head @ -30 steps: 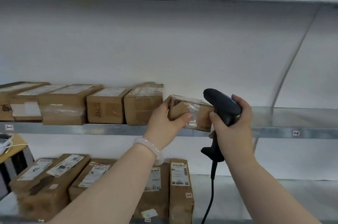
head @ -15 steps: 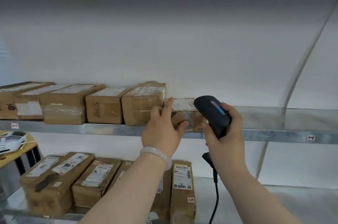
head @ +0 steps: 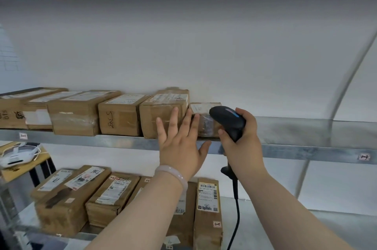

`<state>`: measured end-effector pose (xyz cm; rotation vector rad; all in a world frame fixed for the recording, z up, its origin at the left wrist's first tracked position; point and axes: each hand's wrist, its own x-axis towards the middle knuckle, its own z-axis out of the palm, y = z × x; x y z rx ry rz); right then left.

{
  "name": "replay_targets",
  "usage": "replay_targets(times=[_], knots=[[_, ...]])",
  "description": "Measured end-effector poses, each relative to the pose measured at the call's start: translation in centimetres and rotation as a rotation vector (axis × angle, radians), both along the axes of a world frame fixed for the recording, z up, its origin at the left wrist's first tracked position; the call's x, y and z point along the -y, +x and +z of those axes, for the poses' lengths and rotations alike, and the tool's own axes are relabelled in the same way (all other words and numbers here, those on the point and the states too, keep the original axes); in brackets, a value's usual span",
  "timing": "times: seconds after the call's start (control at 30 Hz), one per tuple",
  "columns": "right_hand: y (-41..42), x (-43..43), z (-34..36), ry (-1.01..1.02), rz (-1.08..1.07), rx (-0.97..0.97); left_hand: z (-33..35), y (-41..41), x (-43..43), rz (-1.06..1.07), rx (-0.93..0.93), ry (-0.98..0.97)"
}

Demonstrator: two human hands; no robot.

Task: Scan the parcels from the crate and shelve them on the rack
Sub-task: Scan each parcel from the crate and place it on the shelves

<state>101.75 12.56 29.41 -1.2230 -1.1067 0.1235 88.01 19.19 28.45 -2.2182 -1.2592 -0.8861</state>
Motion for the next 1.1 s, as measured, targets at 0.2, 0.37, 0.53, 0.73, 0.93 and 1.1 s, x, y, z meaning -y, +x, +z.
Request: replay_targets(times=[0.2,0.37,0.53,0.73,0.93,1.1], knots=[[-0.1,-0.5,0.1,-0.004,-0.021,0.011,0.9,0.4,-0.5,0.087,-0.127,-0.013],[-3.4,1.8,-2.2,0.124,0.048,0.021,-0.5,-3.4,1.4,0.026,-0.068,-0.005],[-9.8,1.7,-5.7,0.014,0.178,0.134,-4.0,-11.6,2.1,0.140,-0.019,-0.136],[-20.8,-0.4,-8.6,-0.093,0.392,0.146,-7.6,-24.9,2.7,0.324,0.062,-0.268],[-36.6,-1.5,-12.1,-0.206,0.581,0.121,-10.5,-41.1,4.4,0.506,0.056,-0.366],[-49.5,-1.8,-14.8,-0.282,0.710,0.151,-13.4,-54.1,6.3,0.650,0.063,-0.448]])
